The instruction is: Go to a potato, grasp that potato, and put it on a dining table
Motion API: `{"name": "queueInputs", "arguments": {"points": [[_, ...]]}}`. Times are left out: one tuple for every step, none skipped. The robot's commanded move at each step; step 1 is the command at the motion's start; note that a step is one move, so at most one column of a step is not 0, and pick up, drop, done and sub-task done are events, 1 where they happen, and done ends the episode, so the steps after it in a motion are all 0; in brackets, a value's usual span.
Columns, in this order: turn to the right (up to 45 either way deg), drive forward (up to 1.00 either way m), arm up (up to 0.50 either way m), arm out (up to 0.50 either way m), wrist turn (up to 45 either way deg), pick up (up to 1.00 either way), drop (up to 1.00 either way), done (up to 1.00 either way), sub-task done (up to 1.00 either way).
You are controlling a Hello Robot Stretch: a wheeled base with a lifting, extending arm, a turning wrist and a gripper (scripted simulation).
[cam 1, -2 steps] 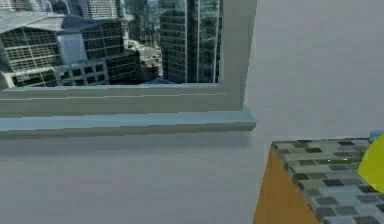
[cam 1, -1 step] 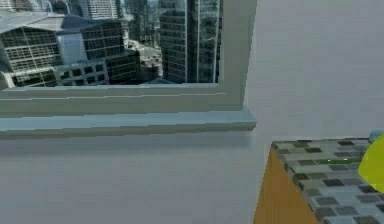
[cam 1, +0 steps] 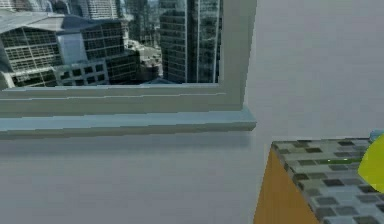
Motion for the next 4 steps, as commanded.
{"name": "queueInputs", "arguments": {"points": [[0.0, 0.0, 0.0, 0.0, 0.0, 1.0, 0.0, 0.0, 0.0], [0.0, 0.0, 0.1, 0.0, 0.0, 0.0, 0.0, 0.0, 0.0], [0.0, 0.0, 0.02, 0.0, 0.0, 0.0, 0.0, 0.0, 0.0], [0.0, 0.0, 0.0, 0.0, -45.0, 0.0, 0.0, 0.0, 0.0]]}}
